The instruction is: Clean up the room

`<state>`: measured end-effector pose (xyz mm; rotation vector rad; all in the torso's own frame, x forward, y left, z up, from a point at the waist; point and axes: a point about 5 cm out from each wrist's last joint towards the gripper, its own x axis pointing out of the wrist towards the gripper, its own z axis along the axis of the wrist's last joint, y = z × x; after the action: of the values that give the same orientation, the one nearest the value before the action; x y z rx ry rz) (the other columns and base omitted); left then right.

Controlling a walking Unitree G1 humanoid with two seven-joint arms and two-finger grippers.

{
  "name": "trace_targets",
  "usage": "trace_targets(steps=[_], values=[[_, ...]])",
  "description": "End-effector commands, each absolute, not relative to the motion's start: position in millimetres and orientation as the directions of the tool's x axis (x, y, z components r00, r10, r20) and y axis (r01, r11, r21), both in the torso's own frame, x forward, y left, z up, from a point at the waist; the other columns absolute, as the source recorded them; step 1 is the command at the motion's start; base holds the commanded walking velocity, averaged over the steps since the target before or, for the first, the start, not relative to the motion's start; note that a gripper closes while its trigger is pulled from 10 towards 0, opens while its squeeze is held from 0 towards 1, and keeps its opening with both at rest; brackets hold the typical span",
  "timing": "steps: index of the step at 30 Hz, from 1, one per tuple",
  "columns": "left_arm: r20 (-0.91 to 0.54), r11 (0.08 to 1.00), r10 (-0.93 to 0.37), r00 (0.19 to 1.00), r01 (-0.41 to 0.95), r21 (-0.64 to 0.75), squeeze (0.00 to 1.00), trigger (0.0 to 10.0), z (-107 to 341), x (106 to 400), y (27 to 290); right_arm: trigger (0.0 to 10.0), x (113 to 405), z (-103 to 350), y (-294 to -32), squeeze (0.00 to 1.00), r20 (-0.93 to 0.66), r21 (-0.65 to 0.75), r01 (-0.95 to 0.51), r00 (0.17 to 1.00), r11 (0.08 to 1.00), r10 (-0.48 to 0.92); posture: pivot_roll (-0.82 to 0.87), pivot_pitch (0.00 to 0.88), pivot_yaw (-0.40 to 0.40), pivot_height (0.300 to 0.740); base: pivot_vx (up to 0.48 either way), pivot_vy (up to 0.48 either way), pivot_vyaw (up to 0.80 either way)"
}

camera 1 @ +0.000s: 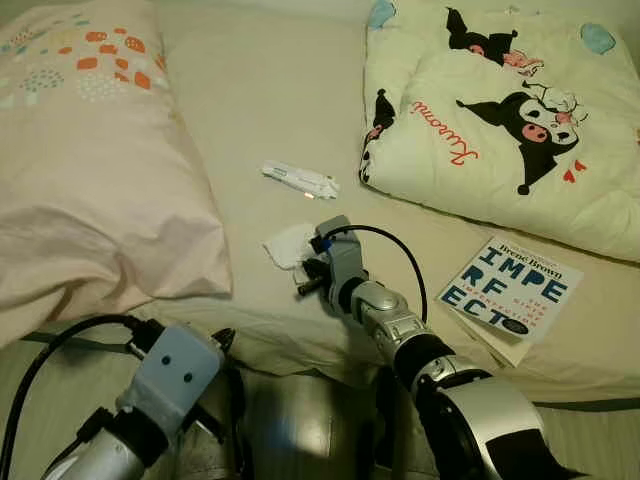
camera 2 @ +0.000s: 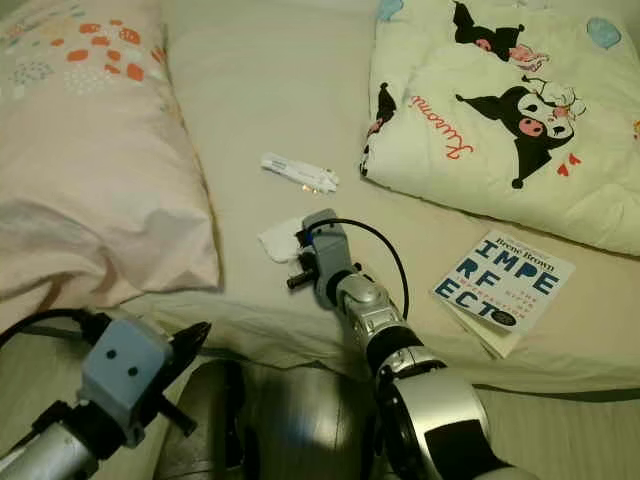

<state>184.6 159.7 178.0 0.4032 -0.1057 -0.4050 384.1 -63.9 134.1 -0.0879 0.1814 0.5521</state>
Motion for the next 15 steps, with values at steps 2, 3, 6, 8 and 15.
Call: trace_targets(steps=[2, 3, 6, 8, 15], values=[[-0.004, 0.833, -0.418, 0.908, 0.386, 0.396, 0.0, 10.0, 168, 193, 160, 0.0, 385, 137, -65, 0.0, -0.16, 0.0, -0.522, 0.842, 0.853, 0.516, 0.21, 0.333, -0.028, 0.573, 0.0, 0.0, 0.0], [-0.004, 0.833, -0.418, 0.908, 0.386, 0.396, 0.0, 10.0, 168, 193, 160, 0.0, 385, 137, -65, 0.0, -0.16, 0.0, -0.522, 0.842, 0.853, 0.516, 0.21, 0.333, -0.028, 0.573, 0.0, 0.0, 0.0], [0.006, 0.839, -0.414, 0.91, 0.38, 0.39, 0.0, 10.0, 165, 200, 161, 0.0, 387, 143, -65, 0.0, -0.125, 0.009, -0.517, 0.849, 0.856, 0.514, 0.19, 0.308, -0.027, 0.573, 0.0, 0.0, 0.0], [0.028, 0.876, -0.358, 0.933, 0.325, 0.357, 0.0, 10.0, 162, 215, 166, 0.0, 391, 156, -67, 0.0, -0.043, 0.046, -0.499, 0.864, 0.865, 0.501, 0.15, 0.275, -0.023, 0.573, 0.0, 0.0, 0.0], [0.013, 0.955, -0.06, 0.998, 0.053, 0.292, 0.0, 10.0, 145, 266, 186, 0.0, 388, 176, -81, 0.0, 0.161, 0.038, -0.43, 0.894, 0.902, 0.419, 0.01, 0.144, 0.009, 0.573, 0.0, 0.0, 0.0]])
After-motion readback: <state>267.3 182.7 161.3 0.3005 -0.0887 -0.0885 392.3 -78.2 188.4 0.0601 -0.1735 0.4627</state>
